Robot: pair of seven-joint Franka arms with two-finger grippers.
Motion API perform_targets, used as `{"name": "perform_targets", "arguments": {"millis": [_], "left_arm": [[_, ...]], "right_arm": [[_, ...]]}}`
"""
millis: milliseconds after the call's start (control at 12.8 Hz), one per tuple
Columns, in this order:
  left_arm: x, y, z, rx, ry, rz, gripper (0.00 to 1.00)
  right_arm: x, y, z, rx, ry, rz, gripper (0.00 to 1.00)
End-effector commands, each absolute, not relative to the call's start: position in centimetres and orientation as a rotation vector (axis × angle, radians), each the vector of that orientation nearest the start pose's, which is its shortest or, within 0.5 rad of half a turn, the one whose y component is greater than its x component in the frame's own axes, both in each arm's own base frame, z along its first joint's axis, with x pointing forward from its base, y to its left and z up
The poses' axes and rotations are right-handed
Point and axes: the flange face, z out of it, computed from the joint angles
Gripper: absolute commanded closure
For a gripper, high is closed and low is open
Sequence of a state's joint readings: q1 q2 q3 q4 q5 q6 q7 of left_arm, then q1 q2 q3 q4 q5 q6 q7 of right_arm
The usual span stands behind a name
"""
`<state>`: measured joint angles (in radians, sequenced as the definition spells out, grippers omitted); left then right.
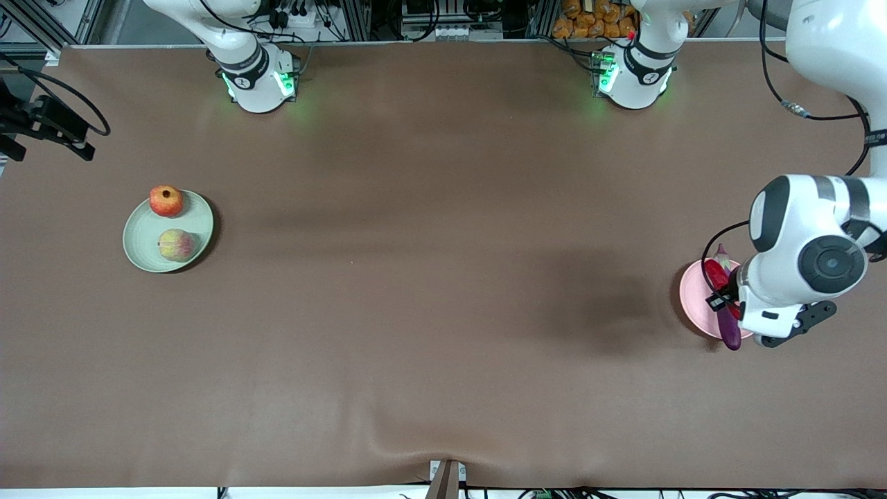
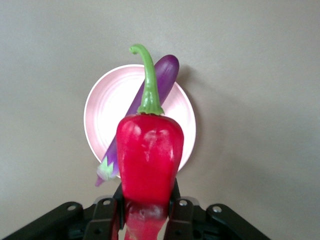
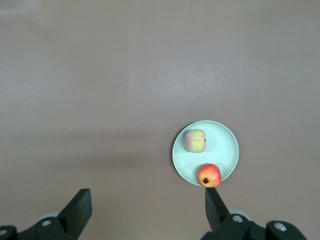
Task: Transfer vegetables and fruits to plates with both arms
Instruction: 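Lower the pepper beside the eggplant and open the left gripper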
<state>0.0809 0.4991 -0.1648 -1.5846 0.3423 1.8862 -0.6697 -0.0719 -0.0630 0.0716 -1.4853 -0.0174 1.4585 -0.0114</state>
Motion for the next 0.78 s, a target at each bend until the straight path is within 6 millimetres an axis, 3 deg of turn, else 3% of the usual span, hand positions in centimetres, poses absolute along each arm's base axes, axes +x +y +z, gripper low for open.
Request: {"name": "perform_targets", "arguments": {"millis": [0,311,467,701], "left_arm": [[67.3,-2.5,30.8,-2.748,-0.487,0.108,1.0],[68.5,-0.8,27.4,-2.777,-0.226,0.071,1.0],[68.6,0.2,26.5,-2.787,-0.201,0.076,1.0],[67.9,-0.2,24.6,-2.783,-0.203,0.12,1.0]], "right_arm": [[52.1,0.0,69.5,-3.185,-0.017,-0.063,0.0],[52.1,-0.4,69.5,-3.205,-0.01,-0.063,0.0],[52.1,-0.5,69.5,-3.185,0.0,-0.063,0.0],[52.1,-0.6,69.5,-3.131,0.013,-0.062,0.0]]}}
